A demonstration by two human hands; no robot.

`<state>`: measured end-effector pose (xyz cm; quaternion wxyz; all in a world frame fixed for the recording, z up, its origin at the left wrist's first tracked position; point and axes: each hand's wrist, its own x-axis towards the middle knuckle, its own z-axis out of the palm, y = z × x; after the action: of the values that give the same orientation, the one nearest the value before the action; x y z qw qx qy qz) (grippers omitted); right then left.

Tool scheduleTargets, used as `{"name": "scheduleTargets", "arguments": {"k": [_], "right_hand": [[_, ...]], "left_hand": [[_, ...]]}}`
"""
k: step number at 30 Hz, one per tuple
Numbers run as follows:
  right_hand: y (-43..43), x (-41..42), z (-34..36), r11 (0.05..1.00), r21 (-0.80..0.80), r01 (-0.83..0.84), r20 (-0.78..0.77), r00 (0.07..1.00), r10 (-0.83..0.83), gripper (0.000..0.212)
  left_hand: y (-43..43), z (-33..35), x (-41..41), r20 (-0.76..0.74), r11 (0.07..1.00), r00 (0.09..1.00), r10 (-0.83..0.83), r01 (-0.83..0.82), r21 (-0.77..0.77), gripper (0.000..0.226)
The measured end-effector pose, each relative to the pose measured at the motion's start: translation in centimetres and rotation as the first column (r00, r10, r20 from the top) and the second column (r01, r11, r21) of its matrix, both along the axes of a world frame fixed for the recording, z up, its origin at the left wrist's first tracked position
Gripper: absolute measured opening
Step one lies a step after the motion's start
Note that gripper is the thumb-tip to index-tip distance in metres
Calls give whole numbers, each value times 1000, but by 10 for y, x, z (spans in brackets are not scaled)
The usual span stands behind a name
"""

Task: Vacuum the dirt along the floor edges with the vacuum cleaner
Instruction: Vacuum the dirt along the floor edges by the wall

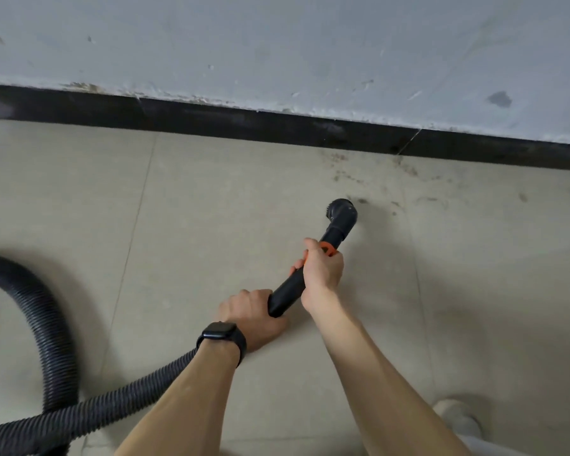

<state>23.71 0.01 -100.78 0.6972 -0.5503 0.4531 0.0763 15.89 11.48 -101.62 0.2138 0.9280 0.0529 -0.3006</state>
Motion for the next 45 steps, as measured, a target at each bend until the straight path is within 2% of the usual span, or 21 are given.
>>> {"name": "scheduleTargets", "arguments": {"k": [19,32,45], "right_hand": [[-39,69,-1,961,22,-277,9,961,277,20],[-29,102,-8,926,-102,-364,-15,931,364,18],[-12,130,-8,905,-224,-361,-33,931,364,14]], "left_hand": [[-52,2,51,3,987,987,160,-160,-21,26],[-55,-12,73,39,954,955,293,-289,-72,23],[-47,-22,97,70,936,939,336,-326,-132,25]]}}
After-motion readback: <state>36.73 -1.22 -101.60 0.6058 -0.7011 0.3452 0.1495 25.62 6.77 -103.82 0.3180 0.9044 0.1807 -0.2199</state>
